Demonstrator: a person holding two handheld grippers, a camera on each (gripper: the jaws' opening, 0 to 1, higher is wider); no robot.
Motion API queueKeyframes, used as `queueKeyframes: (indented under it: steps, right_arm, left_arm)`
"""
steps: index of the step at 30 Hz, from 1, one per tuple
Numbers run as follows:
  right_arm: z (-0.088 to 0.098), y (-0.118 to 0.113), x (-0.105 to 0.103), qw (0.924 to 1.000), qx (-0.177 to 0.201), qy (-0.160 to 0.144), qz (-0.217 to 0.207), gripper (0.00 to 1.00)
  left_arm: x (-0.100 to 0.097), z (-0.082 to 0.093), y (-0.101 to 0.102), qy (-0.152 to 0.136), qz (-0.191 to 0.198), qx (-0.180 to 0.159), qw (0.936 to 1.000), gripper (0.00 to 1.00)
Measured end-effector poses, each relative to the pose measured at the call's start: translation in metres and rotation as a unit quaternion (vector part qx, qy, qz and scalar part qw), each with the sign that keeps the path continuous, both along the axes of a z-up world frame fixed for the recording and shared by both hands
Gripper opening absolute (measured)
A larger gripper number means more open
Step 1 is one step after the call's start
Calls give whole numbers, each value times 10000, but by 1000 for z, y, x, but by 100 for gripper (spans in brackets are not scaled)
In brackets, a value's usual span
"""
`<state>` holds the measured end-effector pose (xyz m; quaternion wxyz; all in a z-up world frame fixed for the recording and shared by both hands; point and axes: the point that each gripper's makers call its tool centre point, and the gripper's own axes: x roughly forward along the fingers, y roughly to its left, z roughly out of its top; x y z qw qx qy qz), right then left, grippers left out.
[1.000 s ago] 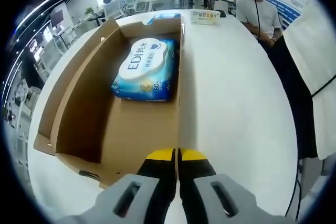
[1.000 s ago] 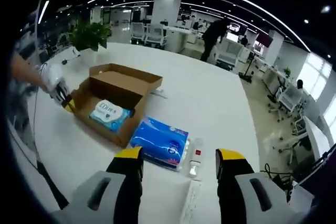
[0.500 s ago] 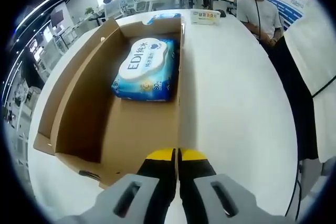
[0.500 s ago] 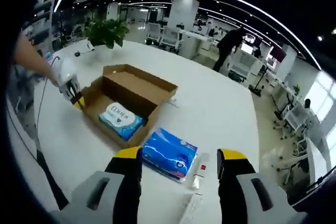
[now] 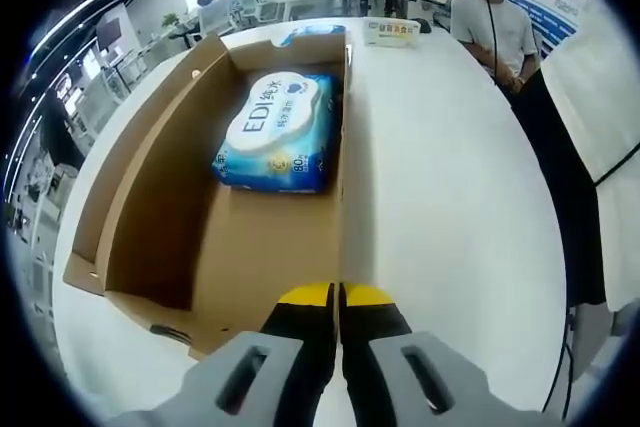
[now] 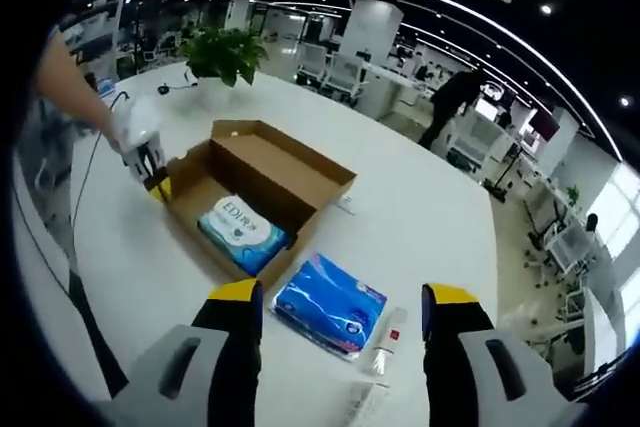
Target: Operate the shoe box by opening the lid, removing the specified soft item, and placing it in the target area until the item is outside and the box remains undamaged.
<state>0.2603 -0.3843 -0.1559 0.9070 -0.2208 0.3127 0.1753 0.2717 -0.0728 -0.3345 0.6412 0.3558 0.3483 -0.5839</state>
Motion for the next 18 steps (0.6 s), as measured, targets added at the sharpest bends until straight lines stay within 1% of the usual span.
queueKeyframes:
  steps: [3,5,7,11,16,18]
  right_arm:
    - [0,5,1,10000,12,47,54,63]
    - [2,13,3,9997,209,64,92,62]
    - [2,19,6,9991,387,121,94,62]
    - [2,26,11,9993,311,122,194,62]
    - [4,37,19,9989,330,118,316,60]
    - [2,39,20,9988,330,137,333,59]
  left_arm:
    - [0,0,0,-2,0,-1,10000,0]
    - [0,0,0,-5,2,-2,10000,0]
    - [0,0,0,-6,0,-2,10000,0]
    - [-1,1,0,-7,0,-4,10000,0]
    - [-1,1,0,-2,11,-2,10000,0]
    - [-1,1,0,0,14,-1,10000,0]
